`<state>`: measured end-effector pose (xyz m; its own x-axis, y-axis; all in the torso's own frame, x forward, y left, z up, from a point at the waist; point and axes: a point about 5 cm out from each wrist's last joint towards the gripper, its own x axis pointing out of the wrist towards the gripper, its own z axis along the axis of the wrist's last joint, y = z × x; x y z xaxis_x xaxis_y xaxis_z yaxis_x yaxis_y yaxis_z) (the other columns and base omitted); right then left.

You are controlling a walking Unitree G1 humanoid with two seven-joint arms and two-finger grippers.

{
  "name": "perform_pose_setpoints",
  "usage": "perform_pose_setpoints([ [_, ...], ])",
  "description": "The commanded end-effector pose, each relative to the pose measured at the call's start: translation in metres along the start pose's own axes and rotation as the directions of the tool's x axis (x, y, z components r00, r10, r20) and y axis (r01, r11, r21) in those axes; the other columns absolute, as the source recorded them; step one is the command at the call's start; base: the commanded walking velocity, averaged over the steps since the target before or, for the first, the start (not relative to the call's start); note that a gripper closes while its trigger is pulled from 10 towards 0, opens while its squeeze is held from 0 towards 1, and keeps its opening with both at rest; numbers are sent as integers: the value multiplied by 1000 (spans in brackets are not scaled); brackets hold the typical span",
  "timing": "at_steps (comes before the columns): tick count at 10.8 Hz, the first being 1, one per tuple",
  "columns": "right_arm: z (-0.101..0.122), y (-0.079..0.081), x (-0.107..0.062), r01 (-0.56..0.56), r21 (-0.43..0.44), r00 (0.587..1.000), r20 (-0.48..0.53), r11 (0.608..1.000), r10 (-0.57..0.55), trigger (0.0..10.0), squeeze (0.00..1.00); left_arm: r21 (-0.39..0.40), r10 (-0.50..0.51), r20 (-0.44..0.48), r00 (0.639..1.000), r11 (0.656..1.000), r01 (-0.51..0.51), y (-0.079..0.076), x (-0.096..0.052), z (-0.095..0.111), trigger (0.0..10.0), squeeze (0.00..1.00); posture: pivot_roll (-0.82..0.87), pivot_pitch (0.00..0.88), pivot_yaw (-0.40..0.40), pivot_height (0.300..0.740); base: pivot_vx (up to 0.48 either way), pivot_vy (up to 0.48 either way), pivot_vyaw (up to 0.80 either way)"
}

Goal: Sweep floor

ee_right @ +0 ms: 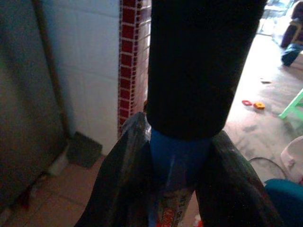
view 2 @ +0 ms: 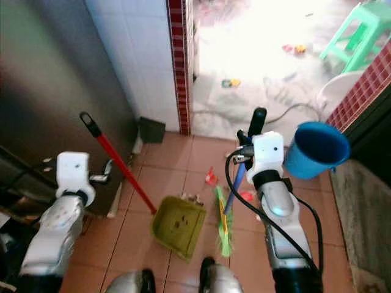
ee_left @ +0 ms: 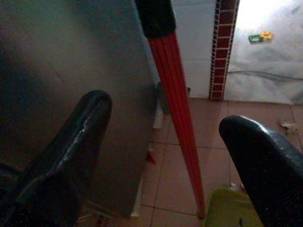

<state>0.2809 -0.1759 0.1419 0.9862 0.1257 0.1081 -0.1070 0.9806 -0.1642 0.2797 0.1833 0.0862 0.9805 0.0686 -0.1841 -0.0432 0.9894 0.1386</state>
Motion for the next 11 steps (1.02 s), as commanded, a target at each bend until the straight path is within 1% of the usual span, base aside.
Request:
perform_pose_setpoints([
  [1, -9, -12, -7, 24, -62, 997, -68, 998, -28, 10000, 0, 7, -6, -8, 1000, 1000, 6, 3, 0, -5, 10000, 0, -131, 269, 12, 740, 0, 0, 0],
  [2, -4, -19, -11, 28, -79, 996, -79, 996, -34, 10000, 0, -12, -49, -18, 999, 999, 49, 4, 13, -14, 10000, 0, -166, 274, 3, 740, 0, 0, 0],
  [3, -4, -21, -12, 30, -86, 996, -82, 996, -37, 10000, 0, -20, -35, -18, 999, 999, 35, 5, 17, -15, 10000, 0, -176, 275, -3, 740, 0, 0, 0],
  [4, -1, -23, -14, 24, -93, 995, -92, 995, -33, 10000, 0, 7, -16, 8, 1000, 1000, 16, 5, 23, -15, 10000, 0, -189, 267, -12, 740, 0, 0, 0],
  [6, 4, -22, -14, 10, -101, 995, -93, 995, -19, 10000, 0, 30, -64, 40, 997, 998, 63, 0, 36, -18, 10000, 0, -220, 260, -23, 740, 0, 0, 0],
  [7, 5, -23, -15, 8, -102, 995, -95, 995, -18, 10000, 0, 39, -52, 36, 998, 998, 50, 1, 40, -19, 10000, 0, -229, 259, -26, 740, 0, 0, 0],
  [8, 7, -23, -16, 1, -110, 995, -97, 994, -12, 10000, 0, 50, -18, 37, 999, 999, 16, 5, 46, -18, 10000, 0, -244, 254, -33, 740, 0, 0, 0],
  [10, 9, -28, -18, -1, -126, 995, -103, 992, -12, 10000, 0, 74, 91, 105, 990, 992, -99, 21, 55, -5, 10000, 0, -258, 258, -38, 740, 0, 0, 0],
  [11, 9, -26, -18, -5, -125, 994, -107, 992, -9, 10000, 0, 73, 95, 108, 990, 992, -103, 23, 58, -3, 10000, 0, -259, 261, -38, 740, 0, 0, 0],
])
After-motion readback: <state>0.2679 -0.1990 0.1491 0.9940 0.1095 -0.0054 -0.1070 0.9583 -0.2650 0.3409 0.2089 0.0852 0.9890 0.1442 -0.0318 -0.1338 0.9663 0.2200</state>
